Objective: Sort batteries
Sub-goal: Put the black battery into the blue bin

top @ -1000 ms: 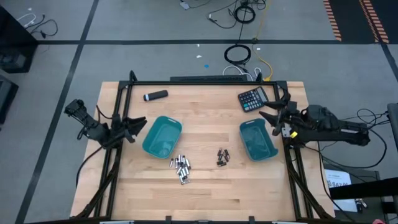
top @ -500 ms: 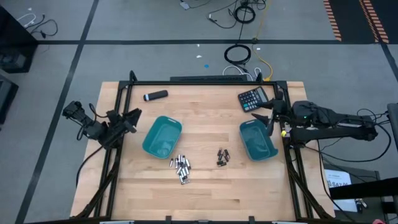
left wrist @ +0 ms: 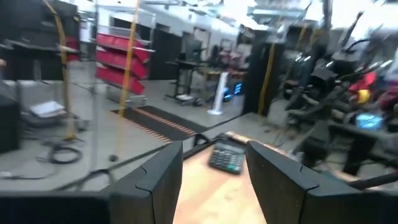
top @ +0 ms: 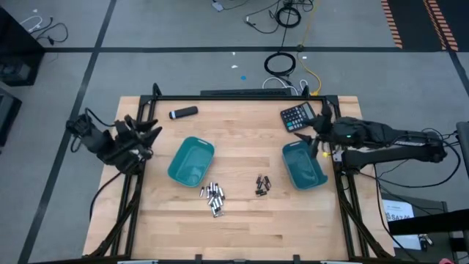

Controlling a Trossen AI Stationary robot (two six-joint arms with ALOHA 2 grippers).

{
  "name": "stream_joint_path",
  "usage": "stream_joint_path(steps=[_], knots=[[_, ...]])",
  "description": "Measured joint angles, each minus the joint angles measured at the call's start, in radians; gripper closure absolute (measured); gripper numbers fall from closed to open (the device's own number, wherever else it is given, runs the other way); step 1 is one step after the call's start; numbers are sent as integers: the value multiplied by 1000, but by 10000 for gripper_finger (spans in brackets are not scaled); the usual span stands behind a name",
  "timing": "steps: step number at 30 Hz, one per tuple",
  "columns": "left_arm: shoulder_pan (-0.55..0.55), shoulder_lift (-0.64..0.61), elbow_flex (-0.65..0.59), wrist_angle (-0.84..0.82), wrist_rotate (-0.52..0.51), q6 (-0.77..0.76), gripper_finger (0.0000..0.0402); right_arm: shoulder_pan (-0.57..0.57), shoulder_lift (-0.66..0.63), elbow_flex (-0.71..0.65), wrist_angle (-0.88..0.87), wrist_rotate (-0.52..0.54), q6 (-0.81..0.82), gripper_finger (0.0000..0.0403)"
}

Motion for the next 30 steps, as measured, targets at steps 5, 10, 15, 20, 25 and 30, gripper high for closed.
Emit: stream_joint_path(steps=[5,10,15,20,25,30], knots=[[3,261,148,-5,-65,80,215,20,178,82,-80,-7,13,188],[24,509,289,-4,-94,59,215,51,359,226,-156,-70,-29,188],[39,655,348,-3,-85,-33,215,96,517,344,-210,-101,-38,188],[63,755,352,-4,-77,-142,215,170,687,438,-314,-15,28,188],[71,828,353,7,55,-280,215,233,787,525,-397,1,112,188],[72,908,379,0,84,-316,215,311,787,538,-403,0,72,188]])
